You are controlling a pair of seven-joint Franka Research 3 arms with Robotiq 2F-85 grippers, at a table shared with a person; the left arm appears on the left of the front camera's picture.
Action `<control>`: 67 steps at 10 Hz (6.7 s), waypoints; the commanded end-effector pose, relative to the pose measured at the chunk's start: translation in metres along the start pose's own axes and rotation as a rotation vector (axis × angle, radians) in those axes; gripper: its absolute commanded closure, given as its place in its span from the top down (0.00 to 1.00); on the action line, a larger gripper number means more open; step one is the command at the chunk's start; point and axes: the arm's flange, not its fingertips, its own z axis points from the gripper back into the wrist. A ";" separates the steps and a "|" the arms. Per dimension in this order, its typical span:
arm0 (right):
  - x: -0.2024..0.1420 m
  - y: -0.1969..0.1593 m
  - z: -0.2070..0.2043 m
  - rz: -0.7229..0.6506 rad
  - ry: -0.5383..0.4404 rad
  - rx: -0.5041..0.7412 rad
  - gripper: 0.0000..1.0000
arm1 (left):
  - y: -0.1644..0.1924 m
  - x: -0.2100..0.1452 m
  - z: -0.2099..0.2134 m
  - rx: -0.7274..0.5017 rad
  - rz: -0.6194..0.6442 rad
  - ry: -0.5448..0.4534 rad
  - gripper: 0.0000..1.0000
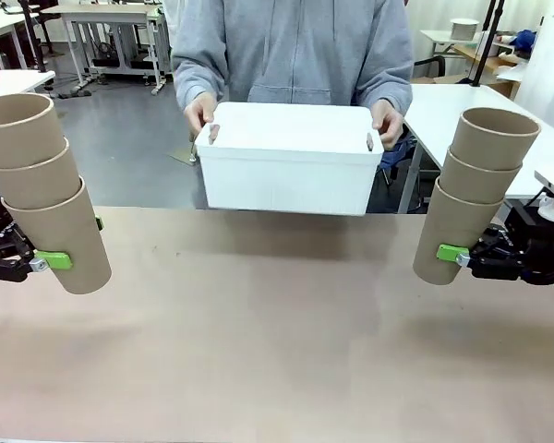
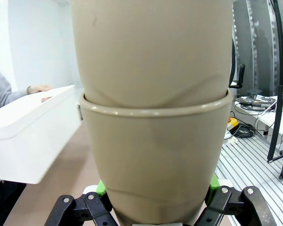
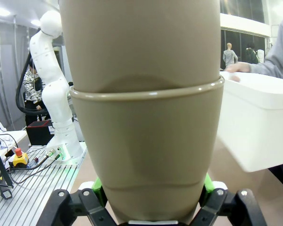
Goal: Stack the cups and store them in the basket.
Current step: Place the stack of Reusable plastic cups into the Pantry Basket.
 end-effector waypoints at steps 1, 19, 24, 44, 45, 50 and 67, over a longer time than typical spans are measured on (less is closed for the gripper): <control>0.004 0.000 0.000 0.012 -0.004 -0.004 0.83 | -0.001 0.003 0.001 0.002 -0.008 -0.007 0.85; 0.004 0.000 0.000 0.012 -0.004 -0.004 0.83 | -0.001 0.003 0.001 0.002 -0.008 -0.007 0.85; 0.004 0.000 0.000 0.012 -0.004 -0.004 0.83 | -0.001 0.003 0.001 0.002 -0.008 -0.007 0.85; 0.117 0.058 -0.167 0.064 0.564 -0.084 0.83 | -0.001 0.003 0.001 0.002 -0.008 -0.007 0.85; 0.112 0.056 -0.181 0.067 0.622 -0.090 0.83 | -0.001 0.003 0.001 0.002 -0.008 -0.007 0.85; 0.077 0.031 -0.226 0.067 0.828 -0.120 0.83 | -0.001 0.003 0.001 0.002 -0.008 -0.007 0.85; 0.010 0.009 -0.265 0.053 0.932 0.008 1.00 | -0.001 0.003 0.001 0.002 -0.008 -0.007 0.85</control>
